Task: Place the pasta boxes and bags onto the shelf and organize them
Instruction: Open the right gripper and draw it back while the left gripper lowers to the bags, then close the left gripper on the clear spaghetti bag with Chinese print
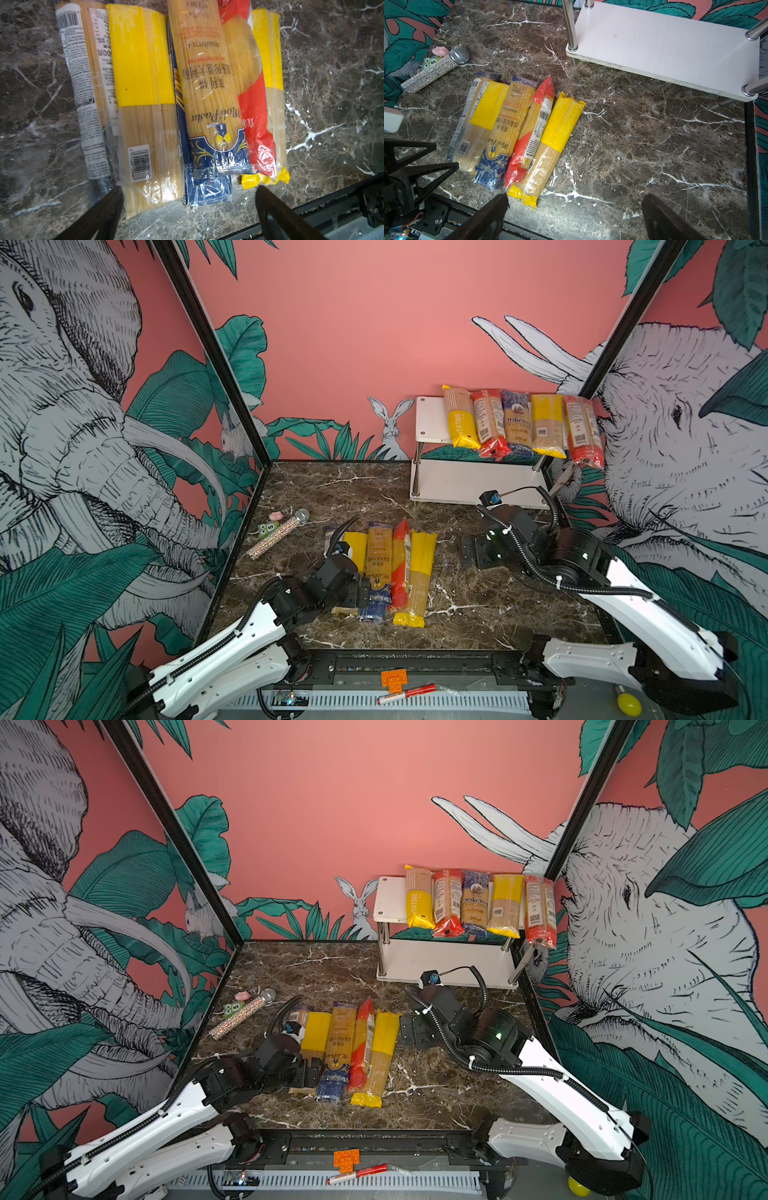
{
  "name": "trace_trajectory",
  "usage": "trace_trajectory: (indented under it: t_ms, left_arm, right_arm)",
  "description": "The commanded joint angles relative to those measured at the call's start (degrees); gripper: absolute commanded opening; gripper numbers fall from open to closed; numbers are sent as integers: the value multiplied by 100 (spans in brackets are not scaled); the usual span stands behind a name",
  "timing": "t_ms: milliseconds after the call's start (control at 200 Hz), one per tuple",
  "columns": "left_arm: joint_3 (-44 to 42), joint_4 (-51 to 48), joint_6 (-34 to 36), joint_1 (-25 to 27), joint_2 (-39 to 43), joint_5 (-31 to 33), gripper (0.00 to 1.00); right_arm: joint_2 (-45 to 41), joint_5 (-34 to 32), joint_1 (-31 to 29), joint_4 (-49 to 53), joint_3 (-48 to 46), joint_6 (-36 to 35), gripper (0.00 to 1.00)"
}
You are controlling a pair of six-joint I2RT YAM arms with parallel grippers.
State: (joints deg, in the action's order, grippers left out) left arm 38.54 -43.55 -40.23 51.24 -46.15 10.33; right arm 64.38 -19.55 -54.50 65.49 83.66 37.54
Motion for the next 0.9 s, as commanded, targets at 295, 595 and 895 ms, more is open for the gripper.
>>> trace_trajectory:
  t_ms: [295, 595, 895]
  left_arm:
    - [-71, 1390, -338, 340, -1415, 182, 99]
    - [304, 1595, -167, 344, -2378, 301, 100]
    - [285, 1825, -291, 343, -2980, 181, 100]
  right_arm:
    - [75, -115, -43, 67, 40, 197, 99]
    - [-181, -331, -47, 354, 22, 309, 99]
    - [-483, -421, -43, 358, -243, 412, 99]
